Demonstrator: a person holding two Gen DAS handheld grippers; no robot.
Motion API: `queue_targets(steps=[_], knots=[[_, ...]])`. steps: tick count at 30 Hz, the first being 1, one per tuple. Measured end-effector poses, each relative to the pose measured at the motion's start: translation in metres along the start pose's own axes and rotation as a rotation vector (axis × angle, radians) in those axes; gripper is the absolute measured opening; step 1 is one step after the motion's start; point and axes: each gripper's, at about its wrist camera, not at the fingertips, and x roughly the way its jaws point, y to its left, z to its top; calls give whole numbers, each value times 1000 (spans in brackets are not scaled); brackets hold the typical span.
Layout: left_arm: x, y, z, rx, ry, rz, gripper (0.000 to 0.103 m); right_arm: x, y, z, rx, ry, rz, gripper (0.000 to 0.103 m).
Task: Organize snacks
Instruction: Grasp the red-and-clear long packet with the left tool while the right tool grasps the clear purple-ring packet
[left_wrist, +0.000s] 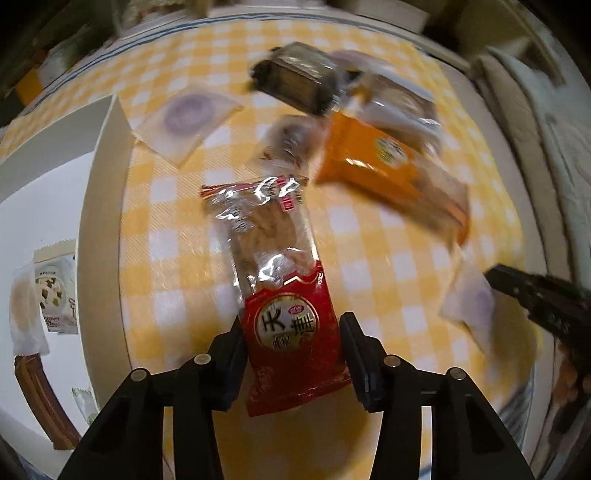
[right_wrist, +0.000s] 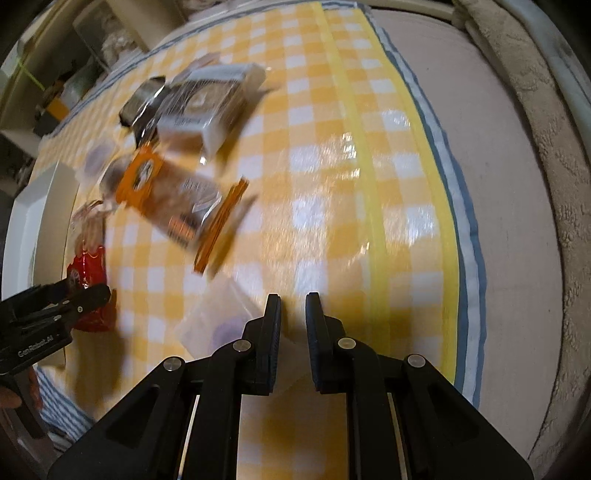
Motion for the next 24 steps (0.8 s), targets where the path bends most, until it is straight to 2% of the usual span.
queue_targets(steps=[3,9,11,13,14,15,20,24], knots=[[-12,-2,-17,70,6,-37,46,-3,3,-12,-20,18,19,15],[-22,-5,-43,198,39,-68,45,-4,16,-33,-43,41,110,16],[-25,-4,-50,225,50,-68,45,-5,18,-36,-30,40,132,21],[-27,-7,-50,239,53,-62,46,-7,21,-38,-6,31,153,39],[-30,-7,-51,241,50,-58,46,-7,25,-32,6,28,158,55],[-30,-8,-50,237,43,-58,46,-7,27,-32,15,26,162,65],[-35,-6,-46,194,28,-63,54,0,52,-21,16,29,158,65],[-31,-8,-42,169,28,-42,54,8,68,-24,-16,58,80,64]])
